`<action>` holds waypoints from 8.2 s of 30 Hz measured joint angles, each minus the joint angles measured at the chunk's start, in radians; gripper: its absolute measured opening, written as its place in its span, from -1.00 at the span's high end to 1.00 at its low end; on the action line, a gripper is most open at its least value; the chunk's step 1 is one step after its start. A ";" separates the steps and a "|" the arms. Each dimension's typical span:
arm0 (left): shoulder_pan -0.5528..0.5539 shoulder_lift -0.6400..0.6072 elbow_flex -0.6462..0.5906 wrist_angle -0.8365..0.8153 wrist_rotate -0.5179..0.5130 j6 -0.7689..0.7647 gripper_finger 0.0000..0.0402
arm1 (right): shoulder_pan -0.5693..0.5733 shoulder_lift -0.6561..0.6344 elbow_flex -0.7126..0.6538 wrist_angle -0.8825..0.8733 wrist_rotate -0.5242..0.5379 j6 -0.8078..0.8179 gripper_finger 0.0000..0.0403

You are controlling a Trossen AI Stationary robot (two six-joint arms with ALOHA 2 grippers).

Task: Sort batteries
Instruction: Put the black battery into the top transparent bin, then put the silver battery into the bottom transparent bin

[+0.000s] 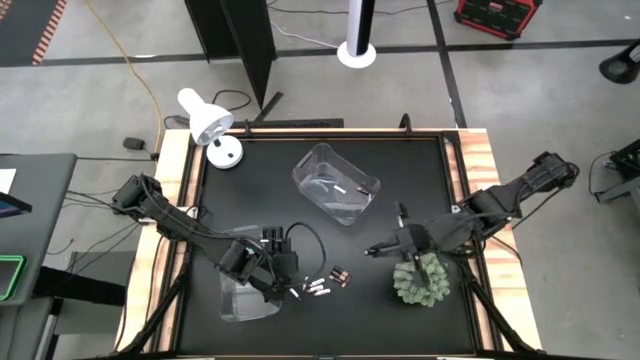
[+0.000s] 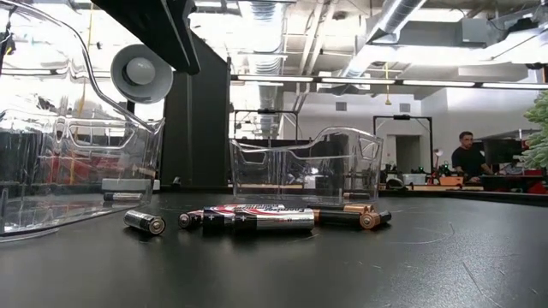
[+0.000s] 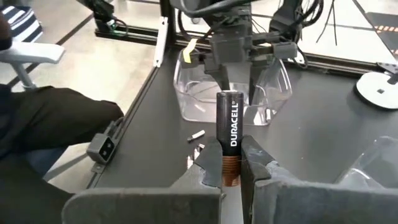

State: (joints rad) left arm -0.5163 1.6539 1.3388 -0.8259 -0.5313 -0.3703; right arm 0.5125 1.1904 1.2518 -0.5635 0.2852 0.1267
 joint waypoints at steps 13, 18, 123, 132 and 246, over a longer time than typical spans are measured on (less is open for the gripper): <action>0.000 0.000 0.000 0.013 -0.005 0.011 0.19 | -0.062 0.084 0.000 -0.026 0.140 0.038 0.90; 0.000 0.000 0.000 0.013 -0.005 0.011 0.19 | -0.127 0.140 0.000 -0.075 0.193 0.050 0.90; -0.158 -0.059 0.010 -0.058 -0.265 -0.101 0.19 | -0.839 0.897 0.441 -0.051 -0.201 -0.061 0.56; -0.158 -0.059 0.010 -0.057 -0.265 -0.100 0.19 | -0.797 0.817 0.477 -0.165 -0.177 -0.110 0.56; 0.019 0.374 0.290 0.068 0.447 0.248 0.19 | -0.072 0.074 -0.195 0.224 0.354 -0.003 0.56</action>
State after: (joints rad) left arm -0.4976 2.0279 1.6285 -0.7584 -0.0844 -0.1219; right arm 0.4405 1.2640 1.0565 -0.3393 0.6395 0.1234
